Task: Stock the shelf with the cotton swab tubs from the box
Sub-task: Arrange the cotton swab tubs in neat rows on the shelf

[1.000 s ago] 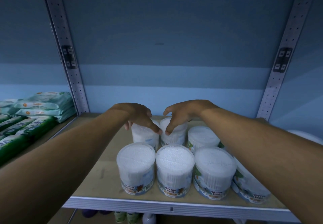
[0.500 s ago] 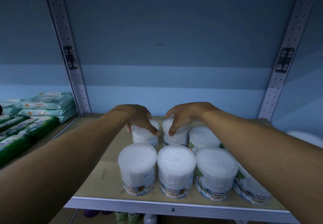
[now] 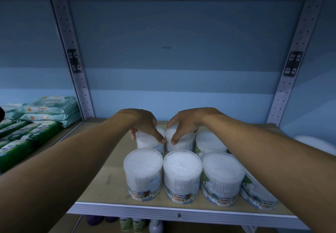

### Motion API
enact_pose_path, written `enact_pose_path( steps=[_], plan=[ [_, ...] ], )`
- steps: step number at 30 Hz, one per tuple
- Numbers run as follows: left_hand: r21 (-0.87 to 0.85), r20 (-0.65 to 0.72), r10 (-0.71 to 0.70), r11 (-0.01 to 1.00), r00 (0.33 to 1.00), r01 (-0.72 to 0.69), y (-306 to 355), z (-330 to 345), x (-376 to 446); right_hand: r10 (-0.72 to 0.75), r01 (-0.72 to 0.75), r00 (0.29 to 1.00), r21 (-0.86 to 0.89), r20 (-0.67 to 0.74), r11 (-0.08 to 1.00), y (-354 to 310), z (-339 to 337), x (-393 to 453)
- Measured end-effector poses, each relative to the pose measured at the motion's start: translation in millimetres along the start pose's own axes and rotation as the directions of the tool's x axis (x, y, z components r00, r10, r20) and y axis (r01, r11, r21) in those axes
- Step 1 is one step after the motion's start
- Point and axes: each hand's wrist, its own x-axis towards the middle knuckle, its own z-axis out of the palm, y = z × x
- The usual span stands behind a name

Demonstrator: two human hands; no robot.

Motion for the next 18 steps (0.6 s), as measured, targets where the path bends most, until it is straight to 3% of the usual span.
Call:
enact_pose_path(
  steps=[18],
  plan=[
    [-0.018, 0.021, -0.001, 1.000, 1.000, 0.001, -2, 4, -17, 0.012, -0.011, 1.000, -0.048, 0.026, 0.999, -12, 4, -13]
  ],
)
